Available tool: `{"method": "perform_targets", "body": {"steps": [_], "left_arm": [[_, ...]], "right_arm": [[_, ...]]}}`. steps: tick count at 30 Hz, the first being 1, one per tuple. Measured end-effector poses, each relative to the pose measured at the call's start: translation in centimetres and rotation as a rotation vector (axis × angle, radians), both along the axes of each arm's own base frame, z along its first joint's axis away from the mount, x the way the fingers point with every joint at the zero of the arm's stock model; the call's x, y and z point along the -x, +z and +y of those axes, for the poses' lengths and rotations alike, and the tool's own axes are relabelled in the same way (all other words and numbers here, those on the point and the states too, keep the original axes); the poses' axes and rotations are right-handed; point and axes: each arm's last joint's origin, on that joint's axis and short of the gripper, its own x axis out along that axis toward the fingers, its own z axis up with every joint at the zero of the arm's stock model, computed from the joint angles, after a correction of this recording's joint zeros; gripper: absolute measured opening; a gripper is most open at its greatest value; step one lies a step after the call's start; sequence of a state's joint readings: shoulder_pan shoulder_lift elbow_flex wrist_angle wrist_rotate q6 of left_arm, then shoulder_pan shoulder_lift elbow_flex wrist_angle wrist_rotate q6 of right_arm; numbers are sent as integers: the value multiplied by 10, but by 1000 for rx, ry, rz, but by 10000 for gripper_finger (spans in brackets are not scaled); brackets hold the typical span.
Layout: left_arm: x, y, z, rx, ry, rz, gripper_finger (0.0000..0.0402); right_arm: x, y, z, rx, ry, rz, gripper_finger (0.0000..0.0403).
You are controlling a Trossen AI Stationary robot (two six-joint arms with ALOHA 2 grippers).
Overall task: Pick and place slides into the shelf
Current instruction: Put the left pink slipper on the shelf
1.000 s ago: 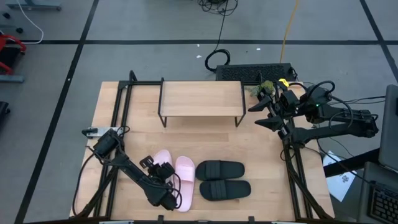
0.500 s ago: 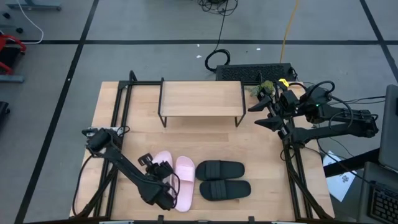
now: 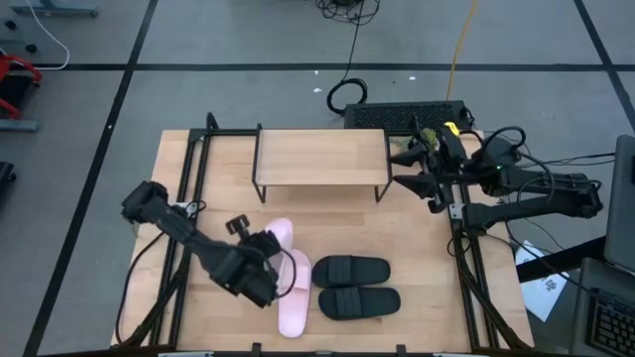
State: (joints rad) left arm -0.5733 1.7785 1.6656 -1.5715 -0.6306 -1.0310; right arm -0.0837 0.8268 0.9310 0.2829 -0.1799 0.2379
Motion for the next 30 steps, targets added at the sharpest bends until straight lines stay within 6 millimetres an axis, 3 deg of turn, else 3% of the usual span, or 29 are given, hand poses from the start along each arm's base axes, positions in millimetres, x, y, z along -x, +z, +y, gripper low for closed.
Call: {"method": "perform_targets", "body": {"steps": [7, 16, 21, 30], "left_arm": [[-22, 53, 47, -268, -160, -32, 0], [-37, 99, 162, -422, -27, 85, 0], [-41, 102, 208, -421, 9, 139, 0], [-50, 86, 239, -351, 34, 207, 0]], "right_arm": [[-11, 9, -1, 3, 4, -153, 210], [-13, 12, -1, 4, -2, -196, 210], [-13, 11, -4, -16, -102, -190, 210], [-14, 11, -6, 24, -175, -187, 210]]}}
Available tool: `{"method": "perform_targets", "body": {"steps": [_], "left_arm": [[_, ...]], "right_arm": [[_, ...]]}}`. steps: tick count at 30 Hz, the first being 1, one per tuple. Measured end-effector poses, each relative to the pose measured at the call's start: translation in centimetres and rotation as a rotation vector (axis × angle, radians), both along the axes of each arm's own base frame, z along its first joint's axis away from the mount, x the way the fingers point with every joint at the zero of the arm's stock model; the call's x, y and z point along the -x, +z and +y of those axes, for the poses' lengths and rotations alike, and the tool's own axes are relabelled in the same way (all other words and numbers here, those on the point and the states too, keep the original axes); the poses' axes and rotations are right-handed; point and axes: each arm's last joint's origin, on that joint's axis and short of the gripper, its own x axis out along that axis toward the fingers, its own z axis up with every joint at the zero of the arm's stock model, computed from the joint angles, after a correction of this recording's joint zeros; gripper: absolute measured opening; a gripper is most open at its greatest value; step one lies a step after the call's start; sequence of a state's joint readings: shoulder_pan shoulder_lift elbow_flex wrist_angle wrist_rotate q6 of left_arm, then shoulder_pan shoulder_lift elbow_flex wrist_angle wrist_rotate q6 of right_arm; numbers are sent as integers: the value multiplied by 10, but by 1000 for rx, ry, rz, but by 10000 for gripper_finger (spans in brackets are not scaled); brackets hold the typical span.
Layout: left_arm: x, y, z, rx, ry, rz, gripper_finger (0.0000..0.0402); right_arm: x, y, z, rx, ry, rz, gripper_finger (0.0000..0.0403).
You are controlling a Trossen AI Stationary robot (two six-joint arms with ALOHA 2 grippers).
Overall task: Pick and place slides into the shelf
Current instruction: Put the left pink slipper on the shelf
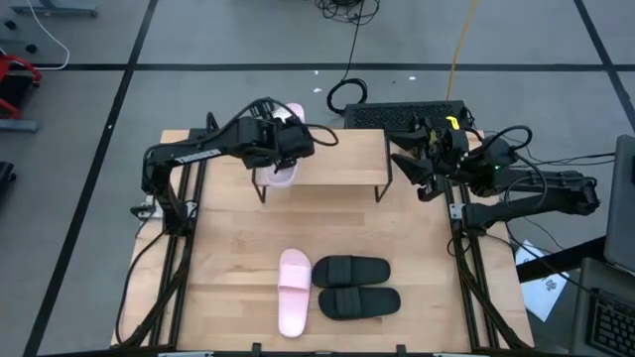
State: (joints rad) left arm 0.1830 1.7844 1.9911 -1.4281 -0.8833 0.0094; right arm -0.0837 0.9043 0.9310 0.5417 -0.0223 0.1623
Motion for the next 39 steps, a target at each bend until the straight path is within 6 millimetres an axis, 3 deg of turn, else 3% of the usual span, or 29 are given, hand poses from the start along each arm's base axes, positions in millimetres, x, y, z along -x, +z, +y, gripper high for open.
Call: {"method": "perform_targets", "body": {"steps": [14, 23, 31, 39], "left_arm": [[-23, -49, 27, 58, 83, 125, 0], [-19, -78, 31, 4, 118, 253, 0], [-23, -86, 29, -2, 92, 248, 0], [-12, -82, 26, -28, 64, 227, 0]], "right_arm": [[0, -1, -1, 44, -31, 12, 210], [-1, -3, -2, 43, -31, 41, 210], [-1, -3, -2, 61, -41, 42, 210], [-2, -4, -2, 59, -40, 45, 210]]}}
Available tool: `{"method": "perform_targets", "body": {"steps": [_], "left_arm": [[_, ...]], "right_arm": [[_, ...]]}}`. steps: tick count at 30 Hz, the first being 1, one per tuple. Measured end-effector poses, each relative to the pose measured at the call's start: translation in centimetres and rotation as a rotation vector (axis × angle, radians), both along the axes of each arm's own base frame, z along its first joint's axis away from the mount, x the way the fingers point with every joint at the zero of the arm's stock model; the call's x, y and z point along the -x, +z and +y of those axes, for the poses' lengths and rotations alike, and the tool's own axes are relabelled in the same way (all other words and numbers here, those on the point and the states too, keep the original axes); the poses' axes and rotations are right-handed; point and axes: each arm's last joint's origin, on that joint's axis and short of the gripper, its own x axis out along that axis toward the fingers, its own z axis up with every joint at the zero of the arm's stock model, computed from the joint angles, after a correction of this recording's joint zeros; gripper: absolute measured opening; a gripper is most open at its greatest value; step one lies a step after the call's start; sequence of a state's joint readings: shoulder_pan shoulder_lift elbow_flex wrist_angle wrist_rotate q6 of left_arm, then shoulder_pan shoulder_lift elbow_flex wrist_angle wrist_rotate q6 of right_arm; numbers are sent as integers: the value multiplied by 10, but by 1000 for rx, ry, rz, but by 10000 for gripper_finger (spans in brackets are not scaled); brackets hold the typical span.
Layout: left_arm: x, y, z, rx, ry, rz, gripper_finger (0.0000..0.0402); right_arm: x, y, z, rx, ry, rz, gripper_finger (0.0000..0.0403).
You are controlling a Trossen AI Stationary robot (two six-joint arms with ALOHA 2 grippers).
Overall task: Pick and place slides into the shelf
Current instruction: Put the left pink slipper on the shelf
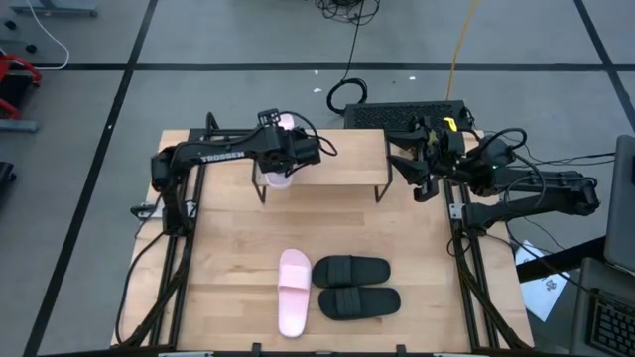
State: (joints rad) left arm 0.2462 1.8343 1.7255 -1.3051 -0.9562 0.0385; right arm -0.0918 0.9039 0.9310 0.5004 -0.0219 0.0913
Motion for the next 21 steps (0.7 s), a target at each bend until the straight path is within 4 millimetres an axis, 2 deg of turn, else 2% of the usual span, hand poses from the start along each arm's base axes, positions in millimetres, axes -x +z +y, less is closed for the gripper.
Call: {"method": "perform_targets", "body": {"steps": [5, 11, 21], "left_arm": [[12, 9, -5, -7, -44, -86, 0], [26, 4, -9, 14, -83, -35, 0], [22, 1, -3, 25, -86, -77, 0]], "right_arm": [[0, 1, -1, -4, -26, -7, 210], [1, 1, -4, -10, -90, -10, 210], [1, 1, -4, -12, -92, -15, 210]]}}
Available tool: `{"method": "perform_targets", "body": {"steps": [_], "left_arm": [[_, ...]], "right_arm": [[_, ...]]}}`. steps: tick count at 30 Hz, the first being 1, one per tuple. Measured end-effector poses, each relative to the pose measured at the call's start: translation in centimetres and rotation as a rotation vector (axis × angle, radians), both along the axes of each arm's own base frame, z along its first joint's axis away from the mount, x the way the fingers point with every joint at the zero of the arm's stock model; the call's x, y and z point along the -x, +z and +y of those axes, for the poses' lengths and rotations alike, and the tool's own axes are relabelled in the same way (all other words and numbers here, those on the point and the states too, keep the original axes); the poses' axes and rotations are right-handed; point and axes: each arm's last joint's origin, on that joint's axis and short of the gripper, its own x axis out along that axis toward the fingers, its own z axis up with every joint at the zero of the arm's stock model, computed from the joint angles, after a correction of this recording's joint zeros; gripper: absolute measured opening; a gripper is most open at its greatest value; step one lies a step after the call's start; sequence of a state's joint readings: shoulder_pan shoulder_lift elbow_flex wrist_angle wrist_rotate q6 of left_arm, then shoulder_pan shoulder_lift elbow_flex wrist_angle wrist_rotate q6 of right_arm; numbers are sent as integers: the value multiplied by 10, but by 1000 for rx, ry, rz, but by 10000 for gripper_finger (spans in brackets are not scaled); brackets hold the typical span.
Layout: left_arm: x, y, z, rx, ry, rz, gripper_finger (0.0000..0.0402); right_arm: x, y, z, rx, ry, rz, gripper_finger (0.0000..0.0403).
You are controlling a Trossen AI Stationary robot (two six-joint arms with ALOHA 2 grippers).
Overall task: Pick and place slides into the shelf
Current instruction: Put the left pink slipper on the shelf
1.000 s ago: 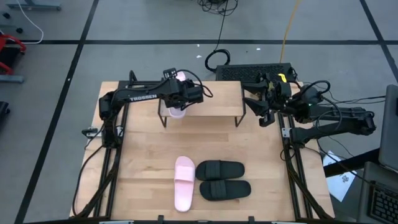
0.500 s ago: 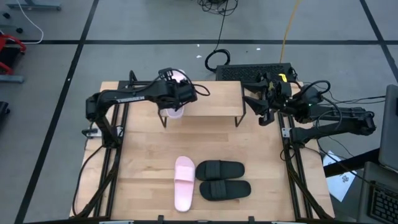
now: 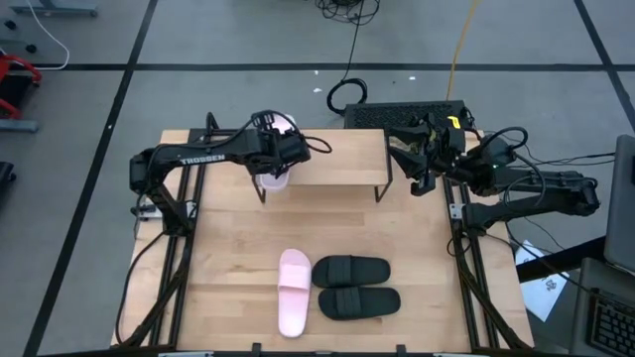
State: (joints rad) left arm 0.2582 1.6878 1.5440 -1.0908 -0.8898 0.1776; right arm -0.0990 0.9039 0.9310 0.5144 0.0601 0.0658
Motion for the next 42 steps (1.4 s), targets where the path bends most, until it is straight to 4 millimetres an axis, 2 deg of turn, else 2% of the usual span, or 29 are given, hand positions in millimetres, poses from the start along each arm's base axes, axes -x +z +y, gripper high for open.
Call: {"method": "perform_targets", "body": {"steps": [12, 23, 34, 42], "left_arm": [[2, -1, 8, 48, 12, -25, 0], [8, -36, 7, 40, 36, 47, 0], [10, -37, 9, -12, 70, 55, 2], [10, -38, 9, 19, 64, 47, 41]], "right_arm": [[0, 0, 0, 1, 0, -5, 210], [0, 0, 0, 1, 1, -6, 210], [-2, -1, 0, 0, 1, 2, 210], [-4, -2, 0, -1, 1, 9, 210]]}}
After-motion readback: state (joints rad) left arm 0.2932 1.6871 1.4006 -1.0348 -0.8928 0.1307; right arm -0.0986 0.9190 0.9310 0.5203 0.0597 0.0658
